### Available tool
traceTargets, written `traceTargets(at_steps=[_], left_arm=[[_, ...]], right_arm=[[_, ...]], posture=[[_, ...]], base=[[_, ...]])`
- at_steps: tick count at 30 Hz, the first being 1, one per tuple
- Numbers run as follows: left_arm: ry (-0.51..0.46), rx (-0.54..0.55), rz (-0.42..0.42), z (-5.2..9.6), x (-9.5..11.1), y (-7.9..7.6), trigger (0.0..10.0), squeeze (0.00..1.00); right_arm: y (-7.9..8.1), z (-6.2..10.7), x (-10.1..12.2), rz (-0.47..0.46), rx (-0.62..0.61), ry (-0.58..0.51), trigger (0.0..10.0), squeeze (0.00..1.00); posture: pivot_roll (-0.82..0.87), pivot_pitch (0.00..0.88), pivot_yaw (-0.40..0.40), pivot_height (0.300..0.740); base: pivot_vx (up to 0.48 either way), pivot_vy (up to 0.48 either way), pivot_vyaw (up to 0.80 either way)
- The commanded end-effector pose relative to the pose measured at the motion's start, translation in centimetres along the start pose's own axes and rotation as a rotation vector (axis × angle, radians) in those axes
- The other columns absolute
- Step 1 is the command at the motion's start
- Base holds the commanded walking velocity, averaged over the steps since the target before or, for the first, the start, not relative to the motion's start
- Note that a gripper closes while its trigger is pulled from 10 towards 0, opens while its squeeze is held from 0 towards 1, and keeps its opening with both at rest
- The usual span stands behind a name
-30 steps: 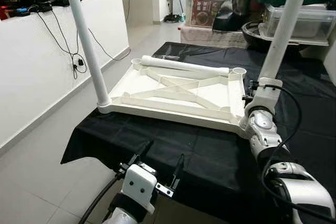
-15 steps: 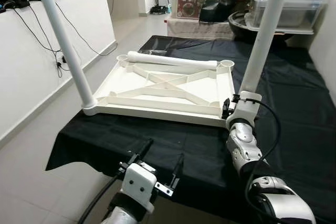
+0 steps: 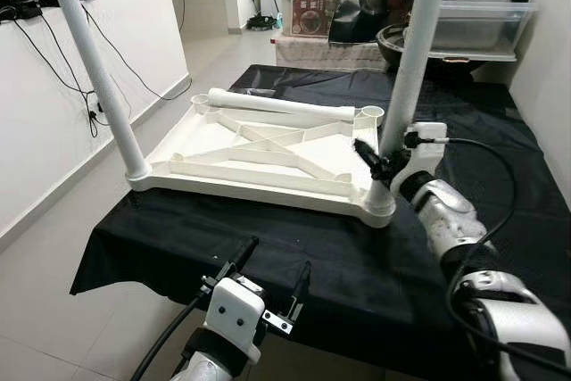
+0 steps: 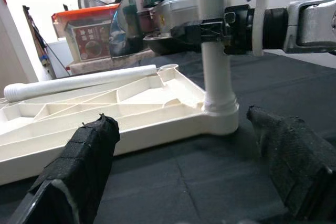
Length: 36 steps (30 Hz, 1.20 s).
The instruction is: Building children table
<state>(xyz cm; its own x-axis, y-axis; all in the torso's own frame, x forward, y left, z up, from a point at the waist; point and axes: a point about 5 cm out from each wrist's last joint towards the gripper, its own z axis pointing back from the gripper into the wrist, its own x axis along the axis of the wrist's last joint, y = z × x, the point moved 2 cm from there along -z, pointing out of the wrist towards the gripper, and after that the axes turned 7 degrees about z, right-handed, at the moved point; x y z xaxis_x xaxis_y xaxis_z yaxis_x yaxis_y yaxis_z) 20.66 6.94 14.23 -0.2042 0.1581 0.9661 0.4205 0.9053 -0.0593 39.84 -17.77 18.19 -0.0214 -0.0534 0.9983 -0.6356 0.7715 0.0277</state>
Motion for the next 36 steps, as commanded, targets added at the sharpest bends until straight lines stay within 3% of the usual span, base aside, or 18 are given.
traceTargets(at_steps=[1, 3, 4, 7, 10, 11, 14, 15, 20, 21, 24, 28, 29, 31, 32, 34, 35, 36], left_arm=[[0.017, 0.002, 0.004, 0.1, -0.3, 0.2, 10.0, 0.0], [0.017, 0.003, 0.004, 0.1, -0.2, 0.2, 10.0, 0.0], [0.017, 0.003, 0.004, 0.1, -0.2, 0.2, 10.0, 0.0], [0.017, 0.005, 0.004, 0.2, -0.2, 0.2, 10.0, 0.0], [0.017, 0.005, 0.004, 0.2, -0.2, 0.2, 10.0, 0.0], [0.018, 0.004, 0.003, 0.2, -0.3, 0.2, 10.0, 0.0], [0.018, 0.004, 0.003, 0.2, -0.3, 0.2, 10.0, 0.0], [0.018, 0.004, 0.003, 0.2, -0.3, 0.2, 10.0, 0.0], [0.02, 0.004, 0.004, 0.2, -0.3, 0.1, 10.0, 0.0], [0.021, 0.004, 0.005, 0.2, -0.3, 0.0, 10.0, 0.0], [0.021, 0.003, 0.005, 0.2, -0.4, 0.0, 10.0, 0.0], [0.019, 0.0, 0.008, 0.3, -0.3, 0.0, 10.0, 0.0], [0.019, -0.002, 0.009, 0.3, -0.4, 0.0, 10.0, 0.0], [0.019, -0.002, 0.009, 0.3, -0.4, 0.0, 10.0, 0.0], [0.02, -0.003, 0.01, 0.3, -0.4, 0.0, 10.0, 0.0], [0.02, -0.003, 0.01, 0.3, -0.4, 0.0, 10.0, 0.0], [0.021, -0.004, 0.01, 0.3, -0.4, 0.0, 10.0, 0.0], [0.021, -0.004, 0.01, 0.3, -0.4, 0.0, 10.0, 0.0]], right_arm=[[1.6, -0.7, -0.5, -0.025, 0.128, 0.022, 10.0, 0.0], [3.1, -0.3, -1.2, 0.006, 0.335, 0.077, 10.0, 0.0], [3.1, -0.3, -1.2, 0.006, 0.335, 0.077, 10.0, 0.0], [4.5, -0.2, -1.4, 0.017, 0.503, 0.101, 10.0, 0.0], [4.8, -0.3, -1.3, 0.025, 0.523, 0.092, 10.0, 0.0], [5.4, -0.8, -0.9, 0.03, 0.555, 0.064, 5.3, 0.0], [5.4, -0.8, -0.9, 0.03, 0.555, 0.064, 5.3, 0.0], [5.5, -0.9, -0.7, 0.033, 0.558, 0.055, 0.0, 0.0], [5.5, -1.3, -1.2, 0.045, 0.494, 0.046, 0.0, 0.0], [4.8, -1.4, -1.8, 0.06, 0.375, 0.055, 0.0, 0.0], [4.3, -1.5, -2.1, 0.062, 0.296, 0.05, 0.0, 0.0], [2.0, -1.4, -2.8, 0.063, -0.032, 0.062, 0.0, 0.0], [0.7, -0.9, -3.4, 0.069, -0.205, 0.102, 0.0, 0.0], [0.7, -0.9, -3.4, 0.069, -0.205, 0.102, 0.0, 0.0], [-0.6, -0.2, -4.0, 0.091, -0.376, 0.144, 0.0, 0.0], [-0.6, -0.2, -4.0, 0.091, -0.376, 0.144, 0.0, 0.0], [-2.2, 1.3, -4.7, 0.09, -0.597, 0.186, 0.0, 0.0], [-2.2, 1.3, -4.7, 0.09, -0.597, 0.186, 0.0, 0.0]], posture=[[0.05, 0.0, 0.012, 0.74], [0.05, 0.0, 0.012, 0.74], [0.05, 0.0, 0.012, 0.74], [0.05, 0.0, 0.012, 0.74], [0.05, 0.0, 0.012, 0.74], [0.06, 0.0, 0.01, 0.74], [0.06, 0.0, 0.01, 0.74], [0.06, 0.0, 0.01, 0.74], [0.06, 0.0, 0.007, 0.74], [0.05, 0.0, 0.01, 0.74], [0.05, 0.0, 0.01, 0.74], [0.05, 0.0, 0.012, 0.74], [0.04, 0.0, 0.016, 0.74], [0.04, 0.0, 0.016, 0.74], [0.04, 0.0, 0.019, 0.74], [0.04, 0.0, 0.019, 0.74], [0.04, 0.0, 0.019, 0.74], [0.04, 0.0, 0.019, 0.74]], base=[[0.0, 0.0, 0.0], [0.0, 0.0, 0.0], [0.0, 0.0, 0.0], [0.0, 0.0, 0.0], [0.0, 0.0, 0.0], [0.0, 0.0, 0.0], [0.0, 0.0, 0.0], [0.0, 0.0, 0.0], [0.0, 0.0, 0.0], [0.0, 0.0, 0.0], [0.0, 0.0, 0.0], [0.0, 0.0, 0.0], [0.0, 0.0, 0.0], [0.0, 0.0, 0.0], [0.0, 0.0, 0.0], [0.0, 0.0, 0.0], [0.0, 0.0, 0.0], [0.0, 0.0, 0.0]])
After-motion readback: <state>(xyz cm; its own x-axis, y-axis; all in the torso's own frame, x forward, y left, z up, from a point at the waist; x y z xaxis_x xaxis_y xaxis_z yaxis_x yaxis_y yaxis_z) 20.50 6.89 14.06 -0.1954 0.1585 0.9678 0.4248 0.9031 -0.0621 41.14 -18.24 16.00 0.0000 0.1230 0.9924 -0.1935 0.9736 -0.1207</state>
